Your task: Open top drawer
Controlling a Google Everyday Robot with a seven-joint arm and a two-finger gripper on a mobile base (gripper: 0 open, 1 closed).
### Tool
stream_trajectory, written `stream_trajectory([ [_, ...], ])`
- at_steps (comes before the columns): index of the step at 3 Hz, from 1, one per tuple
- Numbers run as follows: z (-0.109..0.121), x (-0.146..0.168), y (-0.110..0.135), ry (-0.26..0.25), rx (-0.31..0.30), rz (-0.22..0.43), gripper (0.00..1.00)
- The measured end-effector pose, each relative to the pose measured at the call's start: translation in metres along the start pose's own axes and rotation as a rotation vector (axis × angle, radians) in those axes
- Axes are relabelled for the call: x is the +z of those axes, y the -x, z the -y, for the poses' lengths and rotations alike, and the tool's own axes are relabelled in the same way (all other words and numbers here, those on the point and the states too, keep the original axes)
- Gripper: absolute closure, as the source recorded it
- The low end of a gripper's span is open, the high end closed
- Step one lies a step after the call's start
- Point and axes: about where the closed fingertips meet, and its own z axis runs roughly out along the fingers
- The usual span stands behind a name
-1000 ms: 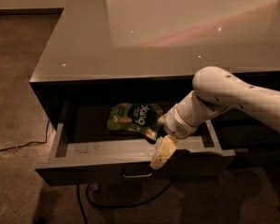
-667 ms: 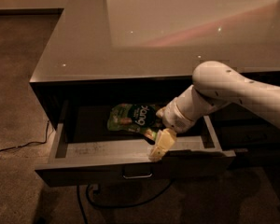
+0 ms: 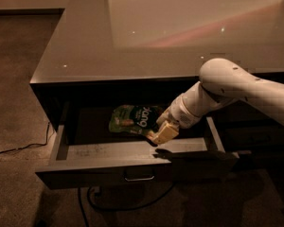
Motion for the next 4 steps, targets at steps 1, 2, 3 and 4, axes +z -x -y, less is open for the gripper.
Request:
stream_trajectory([
  [1, 0.009, 0.008, -0.006, -0.003, 0.02, -0.002, 0.65],
  [2, 0.01, 0.019, -0.018, 0.009, 0.044, -0.015, 0.88],
  [3, 0.008, 0.03, -0.038, 0.028, 0.078, -0.041, 1.0],
  [4, 0.002, 0.033, -0.054, 0.037, 0.1, -0.062, 1.0],
])
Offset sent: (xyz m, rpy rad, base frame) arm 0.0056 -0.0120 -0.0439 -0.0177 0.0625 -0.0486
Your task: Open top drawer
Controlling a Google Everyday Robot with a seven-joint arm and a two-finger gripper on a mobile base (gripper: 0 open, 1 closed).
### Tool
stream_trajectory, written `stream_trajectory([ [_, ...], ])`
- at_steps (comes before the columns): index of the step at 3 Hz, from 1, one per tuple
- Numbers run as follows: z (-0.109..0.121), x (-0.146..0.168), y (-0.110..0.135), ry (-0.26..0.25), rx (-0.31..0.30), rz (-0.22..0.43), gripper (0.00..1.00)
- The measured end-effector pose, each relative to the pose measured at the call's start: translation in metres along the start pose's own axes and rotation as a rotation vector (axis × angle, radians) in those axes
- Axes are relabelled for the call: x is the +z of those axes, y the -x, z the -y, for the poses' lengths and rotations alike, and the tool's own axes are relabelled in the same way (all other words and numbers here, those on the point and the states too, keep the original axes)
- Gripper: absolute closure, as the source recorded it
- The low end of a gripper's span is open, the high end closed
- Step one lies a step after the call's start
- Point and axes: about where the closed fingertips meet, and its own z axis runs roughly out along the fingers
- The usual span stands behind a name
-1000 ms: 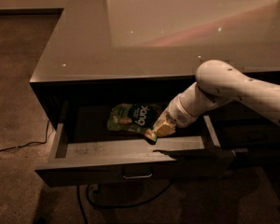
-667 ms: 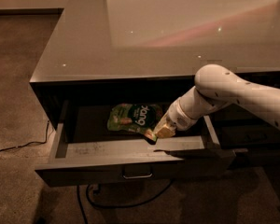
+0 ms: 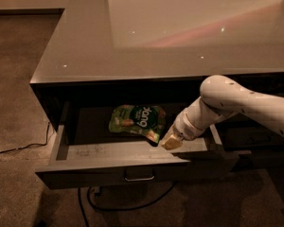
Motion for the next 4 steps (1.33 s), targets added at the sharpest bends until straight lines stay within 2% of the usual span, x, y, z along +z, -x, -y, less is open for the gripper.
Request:
stream_trajectory([
  [1, -0.01, -0.005, -0.012, -0.001, 0.007, -0.019, 1.0],
  [2, -0.034, -0.027, -0.016, -0.007, -0.016, -0.032, 1.0],
  [3, -0.059, -0.029, -0.021, 0.038, -0.072, -0.054, 1.0],
  [4, -0.075, -0.025, -0.025, 0.083, -0.109, -0.062, 1.0],
])
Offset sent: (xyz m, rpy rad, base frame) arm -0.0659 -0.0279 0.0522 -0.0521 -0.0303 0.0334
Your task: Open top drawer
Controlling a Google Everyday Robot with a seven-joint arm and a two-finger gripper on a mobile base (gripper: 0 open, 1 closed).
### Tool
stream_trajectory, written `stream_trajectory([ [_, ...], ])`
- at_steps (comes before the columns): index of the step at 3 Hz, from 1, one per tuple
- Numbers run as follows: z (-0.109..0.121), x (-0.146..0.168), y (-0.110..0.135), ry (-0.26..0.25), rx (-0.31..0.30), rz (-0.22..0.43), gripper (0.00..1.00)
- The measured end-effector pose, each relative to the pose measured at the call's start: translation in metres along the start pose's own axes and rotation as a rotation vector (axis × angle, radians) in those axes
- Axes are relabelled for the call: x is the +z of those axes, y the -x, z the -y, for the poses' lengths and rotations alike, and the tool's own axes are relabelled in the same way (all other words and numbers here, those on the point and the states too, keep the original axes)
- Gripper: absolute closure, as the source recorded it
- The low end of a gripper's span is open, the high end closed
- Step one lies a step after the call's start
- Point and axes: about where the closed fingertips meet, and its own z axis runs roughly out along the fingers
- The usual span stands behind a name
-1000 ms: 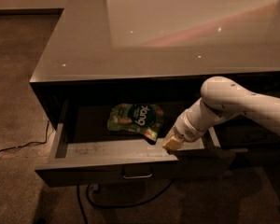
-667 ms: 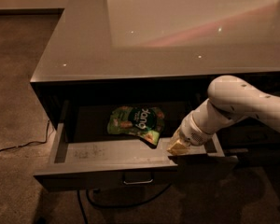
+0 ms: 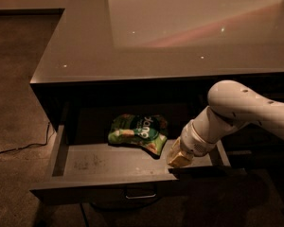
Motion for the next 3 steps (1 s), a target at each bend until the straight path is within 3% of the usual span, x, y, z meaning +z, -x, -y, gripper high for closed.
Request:
stream_trajectory([
  [1, -0.009, 0.011, -0.003, 0.059, -0.04, 0.011, 1.0],
  [2, -0.018, 0.036, -0.018, 0.169, -0.061, 0.008, 1.0],
  [3, -0.018, 0.036, -0.018, 0.17, -0.061, 0.008, 1.0],
])
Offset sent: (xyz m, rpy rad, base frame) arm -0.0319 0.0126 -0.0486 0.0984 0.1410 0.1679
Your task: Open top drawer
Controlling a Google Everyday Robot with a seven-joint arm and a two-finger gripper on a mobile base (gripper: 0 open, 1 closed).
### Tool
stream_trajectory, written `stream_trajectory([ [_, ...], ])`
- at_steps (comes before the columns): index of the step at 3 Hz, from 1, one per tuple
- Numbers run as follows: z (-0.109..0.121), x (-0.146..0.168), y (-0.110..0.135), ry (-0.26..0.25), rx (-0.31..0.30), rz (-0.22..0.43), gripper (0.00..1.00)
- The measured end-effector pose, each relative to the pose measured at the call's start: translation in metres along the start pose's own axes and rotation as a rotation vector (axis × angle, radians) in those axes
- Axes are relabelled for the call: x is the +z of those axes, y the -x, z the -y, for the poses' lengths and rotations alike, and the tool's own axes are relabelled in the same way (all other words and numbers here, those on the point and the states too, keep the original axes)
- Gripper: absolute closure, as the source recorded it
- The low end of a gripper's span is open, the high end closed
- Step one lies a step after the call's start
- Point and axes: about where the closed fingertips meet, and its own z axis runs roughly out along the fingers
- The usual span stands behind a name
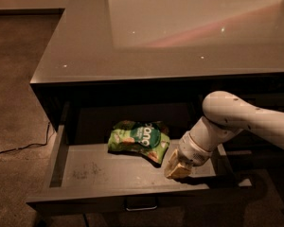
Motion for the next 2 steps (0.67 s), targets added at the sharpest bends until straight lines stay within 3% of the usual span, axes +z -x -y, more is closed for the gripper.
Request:
stream_trajectory([
  [1, -0.0007, -0.004, -0.0056, -0.01, 0.024, -0.014, 1.0],
  [2, -0.0007, -0.004, -0.0056, -0.009, 0.024, -0.014, 0.81],
])
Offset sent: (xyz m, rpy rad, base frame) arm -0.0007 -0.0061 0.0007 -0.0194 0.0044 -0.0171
